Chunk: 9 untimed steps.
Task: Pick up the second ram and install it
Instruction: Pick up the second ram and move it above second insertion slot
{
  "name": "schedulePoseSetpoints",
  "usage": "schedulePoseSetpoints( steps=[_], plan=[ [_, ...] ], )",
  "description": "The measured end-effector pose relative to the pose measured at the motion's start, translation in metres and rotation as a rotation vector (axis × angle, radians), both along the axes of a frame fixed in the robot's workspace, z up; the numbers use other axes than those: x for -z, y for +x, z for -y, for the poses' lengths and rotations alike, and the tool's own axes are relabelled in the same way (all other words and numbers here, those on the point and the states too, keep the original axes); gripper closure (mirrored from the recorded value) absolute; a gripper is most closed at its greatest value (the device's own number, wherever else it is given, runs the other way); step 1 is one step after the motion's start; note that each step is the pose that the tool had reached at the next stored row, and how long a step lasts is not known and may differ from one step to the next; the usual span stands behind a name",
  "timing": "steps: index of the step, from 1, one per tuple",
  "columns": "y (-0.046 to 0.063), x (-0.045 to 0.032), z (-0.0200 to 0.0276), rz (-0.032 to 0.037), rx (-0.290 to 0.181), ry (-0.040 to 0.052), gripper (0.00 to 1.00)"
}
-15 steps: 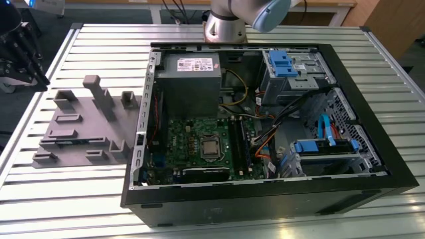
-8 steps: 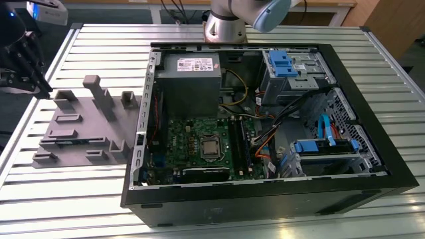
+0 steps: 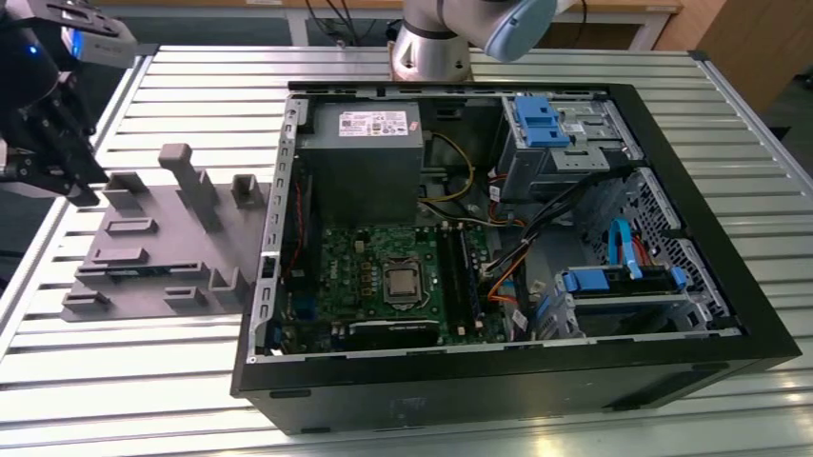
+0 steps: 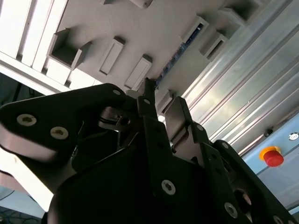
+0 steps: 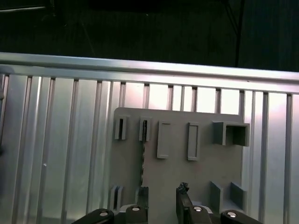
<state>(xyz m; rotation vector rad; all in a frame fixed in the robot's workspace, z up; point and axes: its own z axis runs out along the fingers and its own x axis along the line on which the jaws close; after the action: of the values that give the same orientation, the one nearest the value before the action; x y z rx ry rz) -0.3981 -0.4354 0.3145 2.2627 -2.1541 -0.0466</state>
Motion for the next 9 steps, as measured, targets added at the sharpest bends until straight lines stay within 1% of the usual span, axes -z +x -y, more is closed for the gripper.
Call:
schedulePoseSetpoints(
  steps=[3,6,9],
  plan=[
    [0.0,0.0054,0.0017,0.0002,0.021,0.0008,0.63],
    [0.0,0.0103,0.0022,0.0002,0.048,0.0013,0.63],
    [0.0,0.0132,0.0029,0.0002,0.053,0.0017,0.63]
  ],
)
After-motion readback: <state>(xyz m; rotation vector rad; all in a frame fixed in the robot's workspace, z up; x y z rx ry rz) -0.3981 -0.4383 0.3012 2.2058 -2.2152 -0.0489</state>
